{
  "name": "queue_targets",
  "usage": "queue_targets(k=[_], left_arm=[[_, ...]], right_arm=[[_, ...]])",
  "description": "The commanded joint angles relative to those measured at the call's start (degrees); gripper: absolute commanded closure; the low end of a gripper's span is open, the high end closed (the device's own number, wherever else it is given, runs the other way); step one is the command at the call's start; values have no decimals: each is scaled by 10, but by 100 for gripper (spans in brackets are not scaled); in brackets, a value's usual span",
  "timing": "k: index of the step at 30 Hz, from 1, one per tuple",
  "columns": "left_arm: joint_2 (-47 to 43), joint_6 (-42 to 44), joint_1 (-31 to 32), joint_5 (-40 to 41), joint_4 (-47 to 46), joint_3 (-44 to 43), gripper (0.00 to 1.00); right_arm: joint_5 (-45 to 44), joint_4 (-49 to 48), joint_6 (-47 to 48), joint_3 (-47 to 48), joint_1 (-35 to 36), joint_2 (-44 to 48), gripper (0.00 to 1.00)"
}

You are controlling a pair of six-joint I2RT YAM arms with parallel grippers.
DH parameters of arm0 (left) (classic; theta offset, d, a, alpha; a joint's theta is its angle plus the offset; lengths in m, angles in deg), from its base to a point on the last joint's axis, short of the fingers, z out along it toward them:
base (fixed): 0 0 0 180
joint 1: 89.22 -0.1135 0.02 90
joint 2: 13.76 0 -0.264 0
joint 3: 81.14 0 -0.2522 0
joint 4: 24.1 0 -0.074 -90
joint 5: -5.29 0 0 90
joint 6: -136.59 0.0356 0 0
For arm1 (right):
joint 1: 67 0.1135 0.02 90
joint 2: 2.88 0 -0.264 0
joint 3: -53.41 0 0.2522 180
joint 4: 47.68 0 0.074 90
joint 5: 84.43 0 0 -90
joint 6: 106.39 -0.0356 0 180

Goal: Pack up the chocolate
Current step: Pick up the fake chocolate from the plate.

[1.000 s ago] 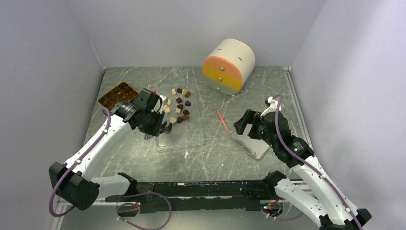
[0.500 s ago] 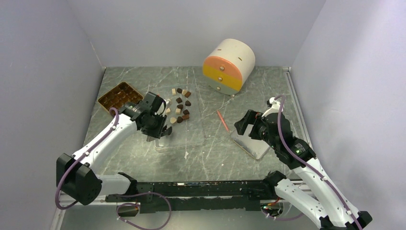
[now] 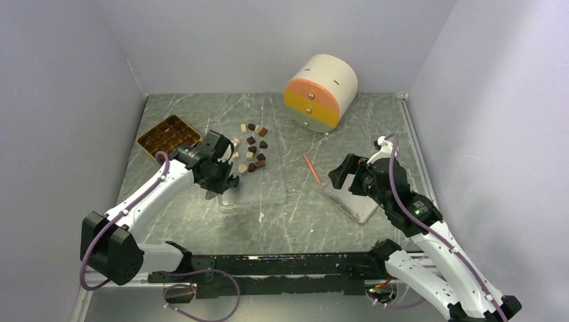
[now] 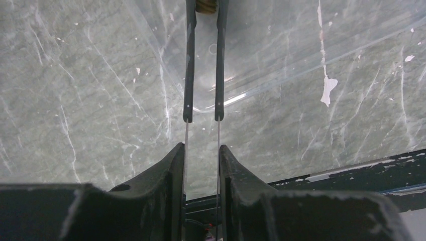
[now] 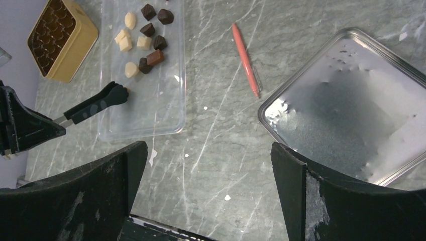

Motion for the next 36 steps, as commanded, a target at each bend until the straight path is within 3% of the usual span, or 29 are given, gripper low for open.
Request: queue_targets(k=[1, 6, 25, 36], left_arm=[[-5, 1, 2, 15, -7, -12, 75], [-16, -15, 2, 28, -13, -14, 79], [10, -52, 2, 68, -41, -109, 79], [29, -61, -22, 142, -38, -153, 79]], right_arm=[[-7, -14, 2, 1, 2, 5, 1], [-4, -18, 3, 0, 2, 3, 1], [38, -37, -11, -25, 2, 29, 1], [51, -39, -1, -36, 2, 38, 1]])
